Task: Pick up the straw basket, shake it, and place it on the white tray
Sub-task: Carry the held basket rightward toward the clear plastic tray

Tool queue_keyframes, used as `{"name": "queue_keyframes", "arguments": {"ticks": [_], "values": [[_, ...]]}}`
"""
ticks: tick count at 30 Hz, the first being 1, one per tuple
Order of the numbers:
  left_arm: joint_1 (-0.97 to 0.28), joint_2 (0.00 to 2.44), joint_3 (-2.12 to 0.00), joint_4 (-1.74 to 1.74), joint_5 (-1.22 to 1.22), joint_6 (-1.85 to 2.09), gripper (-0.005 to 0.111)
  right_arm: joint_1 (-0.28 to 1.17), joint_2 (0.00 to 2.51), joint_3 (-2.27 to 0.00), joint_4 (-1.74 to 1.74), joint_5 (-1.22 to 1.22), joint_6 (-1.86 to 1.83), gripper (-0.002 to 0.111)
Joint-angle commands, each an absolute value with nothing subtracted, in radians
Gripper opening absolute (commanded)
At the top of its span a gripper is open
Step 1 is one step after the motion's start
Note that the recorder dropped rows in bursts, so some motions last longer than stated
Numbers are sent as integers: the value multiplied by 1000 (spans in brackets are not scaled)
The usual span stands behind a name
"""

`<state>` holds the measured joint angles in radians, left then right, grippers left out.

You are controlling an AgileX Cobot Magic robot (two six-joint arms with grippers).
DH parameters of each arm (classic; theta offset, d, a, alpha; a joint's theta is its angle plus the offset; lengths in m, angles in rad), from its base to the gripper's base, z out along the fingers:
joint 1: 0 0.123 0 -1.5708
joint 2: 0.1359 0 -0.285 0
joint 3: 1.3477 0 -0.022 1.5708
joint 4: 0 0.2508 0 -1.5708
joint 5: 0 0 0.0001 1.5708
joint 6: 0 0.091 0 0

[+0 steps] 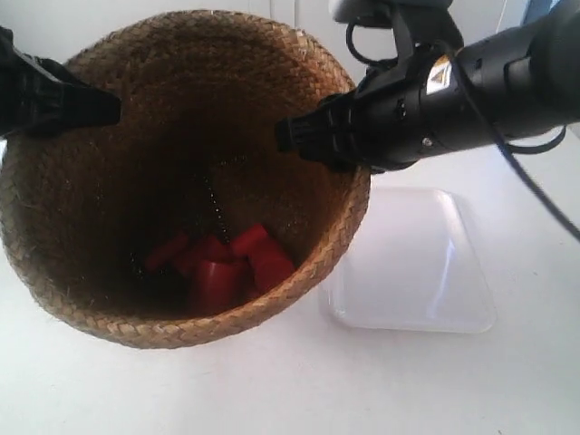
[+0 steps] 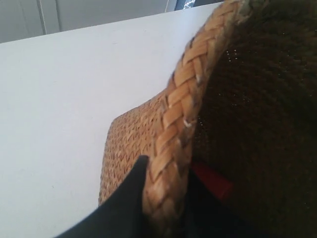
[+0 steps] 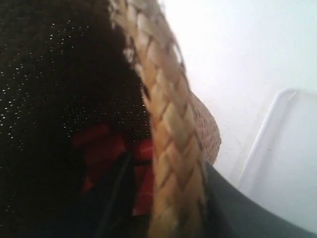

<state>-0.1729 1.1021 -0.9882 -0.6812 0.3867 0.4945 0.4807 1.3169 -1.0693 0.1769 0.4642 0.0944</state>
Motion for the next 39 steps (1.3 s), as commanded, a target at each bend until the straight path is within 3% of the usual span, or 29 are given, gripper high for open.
{"name": "queue_keyframes", "arguments": {"ticks": [1,4,7,23,29,31,33,35,39], "values": [[-184,962,-1140,-799,499,588,0,538,1158,-1182,258,453,-75,0],[-178,1028,-983,-746,305,535,0,503,1250,-1034,127,280,141,0],[-127,1076,-949,-759,402,528,0,472,1326,-1045,151,426,189,0],[-127,1050,-949,-777,405,570,0,488,1318,-1046,138,396,157,0],[-148,908,-1141,-907,580,674,0,553,1135,-1232,280,462,-62,0],[-171,900,-1072,-818,408,647,0,576,1118,-1145,163,301,-36,0],[-160,986,-944,-734,296,497,0,499,1223,-1067,47,364,260,0],[-140,1015,-919,-716,347,480,0,476,1284,-1060,56,462,263,0],[-153,1011,-921,-754,311,532,0,503,1286,-1060,56,418,223,0]]}}
